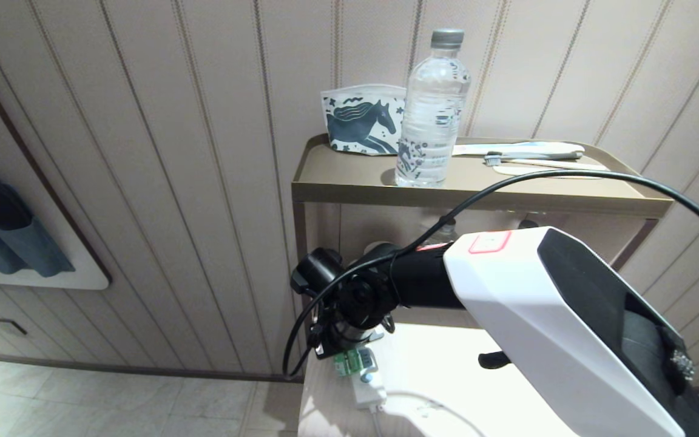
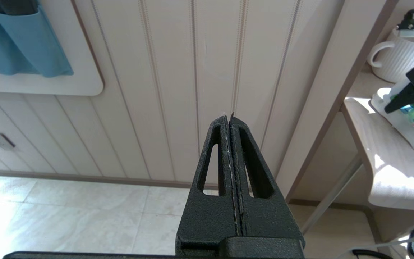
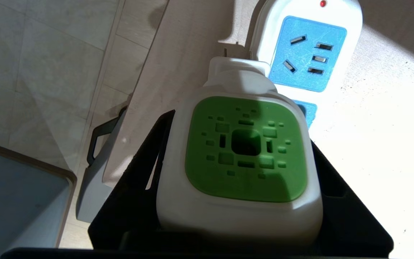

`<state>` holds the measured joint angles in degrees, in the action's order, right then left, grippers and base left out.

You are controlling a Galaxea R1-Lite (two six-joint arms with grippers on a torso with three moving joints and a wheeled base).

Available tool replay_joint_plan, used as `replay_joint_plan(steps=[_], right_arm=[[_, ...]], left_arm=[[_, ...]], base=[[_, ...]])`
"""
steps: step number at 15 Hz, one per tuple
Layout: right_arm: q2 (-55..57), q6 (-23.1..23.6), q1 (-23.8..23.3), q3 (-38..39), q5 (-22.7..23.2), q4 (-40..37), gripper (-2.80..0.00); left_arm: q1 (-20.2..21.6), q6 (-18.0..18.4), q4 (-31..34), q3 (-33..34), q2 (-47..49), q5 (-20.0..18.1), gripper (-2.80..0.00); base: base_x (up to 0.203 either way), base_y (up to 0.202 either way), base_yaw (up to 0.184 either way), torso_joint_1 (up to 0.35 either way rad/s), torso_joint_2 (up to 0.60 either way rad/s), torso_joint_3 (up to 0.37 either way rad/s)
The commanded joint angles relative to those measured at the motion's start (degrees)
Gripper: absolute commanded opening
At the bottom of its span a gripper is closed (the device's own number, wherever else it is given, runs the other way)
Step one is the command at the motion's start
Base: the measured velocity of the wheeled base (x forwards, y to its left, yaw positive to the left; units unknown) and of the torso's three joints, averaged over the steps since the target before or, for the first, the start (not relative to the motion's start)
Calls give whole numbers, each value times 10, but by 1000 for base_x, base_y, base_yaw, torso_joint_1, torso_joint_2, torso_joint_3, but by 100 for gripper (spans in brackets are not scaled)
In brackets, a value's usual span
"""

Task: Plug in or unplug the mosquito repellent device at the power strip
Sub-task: Insert the plug into the socket

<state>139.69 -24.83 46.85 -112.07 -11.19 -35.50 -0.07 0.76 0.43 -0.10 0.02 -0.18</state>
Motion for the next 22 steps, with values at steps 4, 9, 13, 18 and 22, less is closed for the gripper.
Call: replay_joint_plan(steps=[4, 9, 13, 18, 22], right_arm=[[3, -1, -5, 0, -1, -8, -280], [1, -2, -11, 4, -1, -19, -280], [-6, -6, -16, 4, -1, -43, -280], [-9, -13, -26, 11, -1, -51, -280], [-11, -16, -25, 14, -1, -53, -280]], left_arm=[[0, 0, 0, 0, 0, 0, -280], [0, 0, 0, 0, 0, 0, -280], [0, 0, 0, 0, 0, 0, -280], [0, 0, 0, 0, 0, 0, -280], [0, 0, 0, 0, 0, 0, -280]], base=[[0, 0, 0, 0, 0, 0], [0, 0, 0, 0, 0, 0], [0, 0, 0, 0, 0, 0], [0, 0, 0, 0, 0, 0], [0, 0, 0, 0, 0, 0]])
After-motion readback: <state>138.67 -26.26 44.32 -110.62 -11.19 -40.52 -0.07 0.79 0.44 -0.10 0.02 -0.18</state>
